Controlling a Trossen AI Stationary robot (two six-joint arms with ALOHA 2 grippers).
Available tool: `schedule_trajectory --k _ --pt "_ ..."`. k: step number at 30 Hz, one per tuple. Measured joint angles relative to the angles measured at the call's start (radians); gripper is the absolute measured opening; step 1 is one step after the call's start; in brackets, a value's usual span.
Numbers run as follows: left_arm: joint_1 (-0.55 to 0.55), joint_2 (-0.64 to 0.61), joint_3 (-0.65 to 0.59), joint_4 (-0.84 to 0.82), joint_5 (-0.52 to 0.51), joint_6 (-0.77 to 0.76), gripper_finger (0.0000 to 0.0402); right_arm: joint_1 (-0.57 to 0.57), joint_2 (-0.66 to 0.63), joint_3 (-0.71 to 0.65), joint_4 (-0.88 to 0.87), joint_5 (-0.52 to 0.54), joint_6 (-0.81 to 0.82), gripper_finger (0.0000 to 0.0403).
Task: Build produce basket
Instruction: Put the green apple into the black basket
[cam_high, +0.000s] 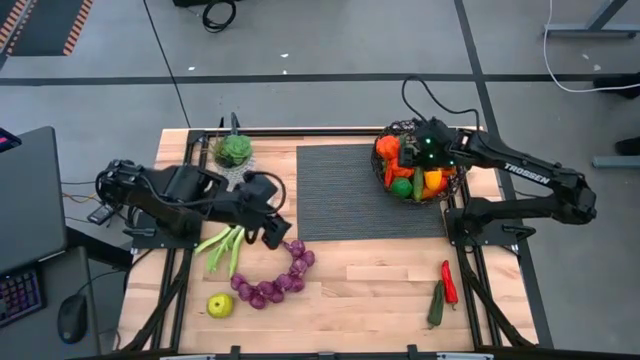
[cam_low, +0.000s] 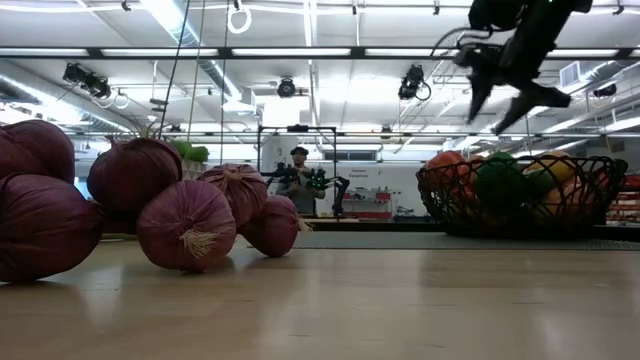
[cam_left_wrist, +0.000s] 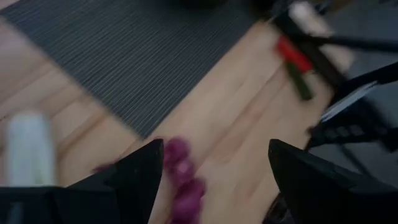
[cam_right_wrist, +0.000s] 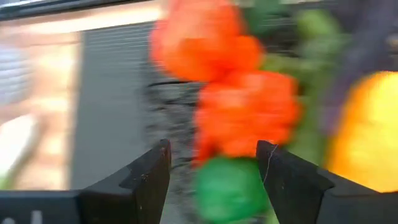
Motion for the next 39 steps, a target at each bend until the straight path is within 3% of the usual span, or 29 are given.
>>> schedule_trajectory --k 5,12,18,30,39 --pt "-0.046 0.003 0.000 -0.130 0.007 -0.082 0.0293 0.040 -0.037 0.000 0.245 -0.156 -0.087 0.0240" --pt "-0.119 0.046 0.000 -0.208 0.049 -0.214 0.0293 0.123 -0.035 0.000 0.522 -0.262 -0.227 0.0241" --pt "-0.185 0.116 0.000 -0.315 0.201 -0.361 0.0293 0.197 -0.033 0.000 0.524 -0.325 -0.292 0.0259" --pt "-0.305 0.254 0.000 -0.317 0.506 -0.467 0.0309 0.328 -0.031 0.000 0.523 -0.361 -0.329 0.0353" --pt "-0.350 0.264 0.000 -0.281 0.510 -0.439 0.0314 0.357 -0.031 0.000 0.523 -0.328 -0.329 0.0375"
